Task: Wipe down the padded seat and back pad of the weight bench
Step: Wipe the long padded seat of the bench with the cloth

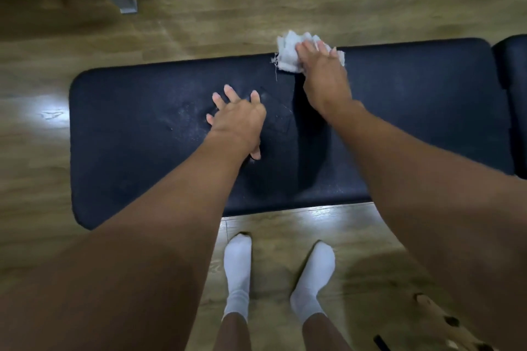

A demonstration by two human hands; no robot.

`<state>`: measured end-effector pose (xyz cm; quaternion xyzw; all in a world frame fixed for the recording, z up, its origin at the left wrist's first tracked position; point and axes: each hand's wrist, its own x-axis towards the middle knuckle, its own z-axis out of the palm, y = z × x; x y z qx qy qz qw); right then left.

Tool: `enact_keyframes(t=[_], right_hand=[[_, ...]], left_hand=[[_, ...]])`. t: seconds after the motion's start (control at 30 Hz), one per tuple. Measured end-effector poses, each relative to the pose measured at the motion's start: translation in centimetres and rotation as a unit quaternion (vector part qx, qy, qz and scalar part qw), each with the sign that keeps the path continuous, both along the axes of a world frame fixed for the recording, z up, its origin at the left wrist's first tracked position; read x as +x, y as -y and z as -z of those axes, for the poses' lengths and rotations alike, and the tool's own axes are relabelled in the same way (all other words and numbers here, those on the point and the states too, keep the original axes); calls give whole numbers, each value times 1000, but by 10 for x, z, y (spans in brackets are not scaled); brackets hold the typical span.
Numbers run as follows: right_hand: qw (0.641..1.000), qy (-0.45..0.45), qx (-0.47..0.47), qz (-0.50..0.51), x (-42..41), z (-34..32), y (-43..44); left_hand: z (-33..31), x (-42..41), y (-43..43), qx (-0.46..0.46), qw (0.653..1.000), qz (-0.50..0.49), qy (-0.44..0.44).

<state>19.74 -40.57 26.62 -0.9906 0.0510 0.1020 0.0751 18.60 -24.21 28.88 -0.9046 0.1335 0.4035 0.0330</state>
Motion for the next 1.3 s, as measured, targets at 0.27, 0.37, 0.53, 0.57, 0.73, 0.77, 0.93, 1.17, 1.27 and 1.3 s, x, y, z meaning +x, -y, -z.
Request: enact_keyframes(t=[0.27, 0.37, 0.53, 0.57, 0.73, 0.77, 0.93, 1.17, 1.27, 1.3], right_hand=[[998, -29, 56, -18, -182, 1, 1], [996, -30, 89, -10, -231, -6, 3], [995, -50, 22, -83, -119, -8, 13], [997, -30, 22, -69, -84, -4, 14], [1000, 12, 14, -23, -13, 4, 12], [999, 18, 13, -27, -32, 5, 14], [997, 3, 77, -6, -208, -1, 19], [997, -58, 40, -5, -150, -2, 24], [999, -16, 9, 35, -44, 3, 37], [999, -7, 13, 41, -20, 1, 40]], left_hand=[[-6, -3, 8, 19, 1000, -22, -10], [-5, -4, 9, 20, 1000, -21, -6], [0, -4, 9, 24, 1000, -17, -5], [1, -3, 9, 25, 1000, -19, -4], [0, -1, 9, 25, 999, -27, -13], [-1, -2, 10, 24, 999, -29, -18], [-2, -2, 9, 30, 999, -23, -15], [1, -3, 8, 28, 1000, -9, -2], [2, -2, 8, 25, 1000, -16, -4], [3, -2, 8, 25, 999, -19, -6]])
